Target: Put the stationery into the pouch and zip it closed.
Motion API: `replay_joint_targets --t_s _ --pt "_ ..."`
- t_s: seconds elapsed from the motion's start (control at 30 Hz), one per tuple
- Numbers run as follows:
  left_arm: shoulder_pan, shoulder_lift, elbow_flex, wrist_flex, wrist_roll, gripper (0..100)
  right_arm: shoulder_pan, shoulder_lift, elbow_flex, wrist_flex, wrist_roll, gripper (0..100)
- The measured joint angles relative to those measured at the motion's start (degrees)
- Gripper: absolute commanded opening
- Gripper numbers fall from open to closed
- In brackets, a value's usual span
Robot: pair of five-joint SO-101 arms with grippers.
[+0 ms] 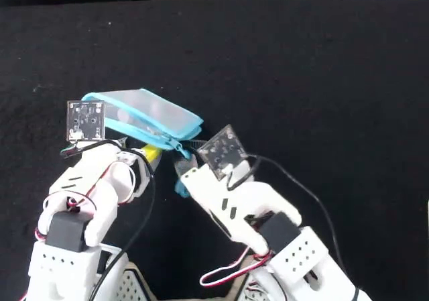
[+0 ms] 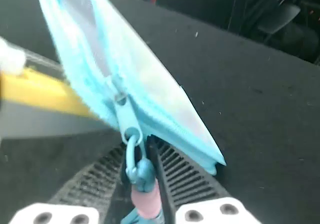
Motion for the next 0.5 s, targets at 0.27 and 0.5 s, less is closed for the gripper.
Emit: replay_joint_targets --t_s 0.27,0.5 --pt "-0.1 0.0 0.0 0.0 -0.1 24 -0.2 0.0 -7.4 7.7 11.9 1.8" --pt "0.1 0.0 0.0 0.0 -0.1 24 -0.2 0.0 -16.0 13.2 19.3 1.7"
